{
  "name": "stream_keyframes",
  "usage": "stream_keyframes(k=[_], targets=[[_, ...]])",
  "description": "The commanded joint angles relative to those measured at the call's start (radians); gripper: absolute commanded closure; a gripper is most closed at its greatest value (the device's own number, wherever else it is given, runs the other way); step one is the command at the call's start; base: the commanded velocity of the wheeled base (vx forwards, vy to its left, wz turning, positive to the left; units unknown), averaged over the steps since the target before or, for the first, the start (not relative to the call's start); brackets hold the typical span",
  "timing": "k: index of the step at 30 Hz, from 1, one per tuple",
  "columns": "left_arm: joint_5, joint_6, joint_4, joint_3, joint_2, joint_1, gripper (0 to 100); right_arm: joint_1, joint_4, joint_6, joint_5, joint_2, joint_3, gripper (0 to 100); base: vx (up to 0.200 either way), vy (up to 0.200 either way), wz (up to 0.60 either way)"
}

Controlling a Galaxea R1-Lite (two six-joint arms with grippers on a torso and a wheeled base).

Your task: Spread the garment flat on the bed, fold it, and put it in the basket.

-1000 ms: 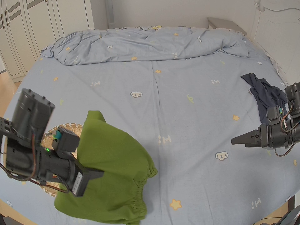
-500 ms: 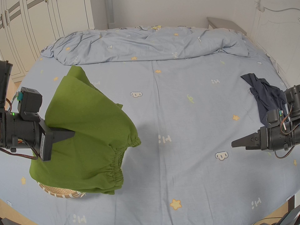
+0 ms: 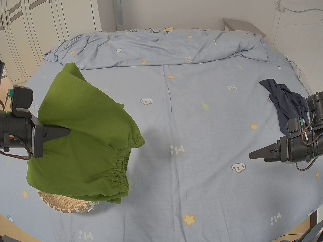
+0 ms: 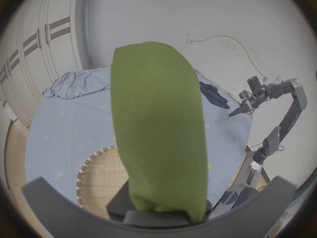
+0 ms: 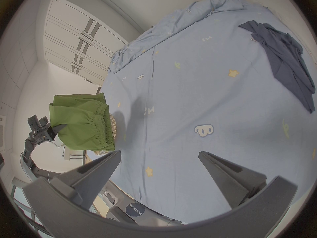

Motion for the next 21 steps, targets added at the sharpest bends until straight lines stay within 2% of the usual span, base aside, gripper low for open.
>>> stream_keyframes(k=[1, 4, 5, 9, 12, 14, 15, 17, 18, 21], targets=[[-0.050, -0.012, 0.000, -0.001, -0.020, 0.091, 100, 0.007, 0.000, -0.001, 0.001, -0.001, 0.005, 0, 0.000, 0.000, 0.00], [-0.052, -0.023, 0.000, -0.001, -0.030, 0.097, 100, 0.008, 0.000, -0.001, 0.001, -0.002, 0.006, 0, 0.000, 0.000, 0.00], [-0.064, -0.080, 0.000, -0.001, -0.036, 0.108, 100, 0.011, 0.000, -0.001, 0.001, -0.004, 0.008, 0, 0.000, 0.000, 0.00], [-0.126, -0.108, 0.000, 0.000, -0.034, 0.134, 100, 0.013, 0.000, -0.001, 0.001, -0.005, 0.008, 0, 0.000, 0.000, 0.00], [-0.173, -0.109, 0.000, 0.025, 0.000, 0.236, 100, 0.014, 0.002, -0.001, 0.001, -0.018, 0.008, 0, 0.000, 0.000, 0.00], [-0.176, -0.109, 0.000, 0.029, 0.003, 0.246, 100, 0.014, 0.002, -0.001, 0.001, -0.019, 0.008, 0, 0.000, 0.000, 0.00], [-0.196, -0.106, 0.000, 0.068, 0.050, 0.312, 100, 0.013, 0.002, -0.001, 0.001, -0.024, 0.009, 0, 0.000, 0.000, 0.00], [-0.196, -0.106, 0.000, 0.068, 0.050, 0.312, 100, 0.013, 0.002, -0.001, 0.001, -0.024, 0.009, 0, 0.000, 0.000, 0.00], [-0.221, -0.097, -0.001, 0.103, 0.162, 0.416, 100, 0.014, 0.002, -0.001, 0.001, -0.024, 0.011, 0, 0.000, 0.000, 0.00], [-0.233, -0.072, -0.037, 0.111, 0.286, 0.491, 100, 0.028, 0.000, -0.001, 0.001, -0.024, 0.019, 0, 0.000, 0.000, 0.00]])
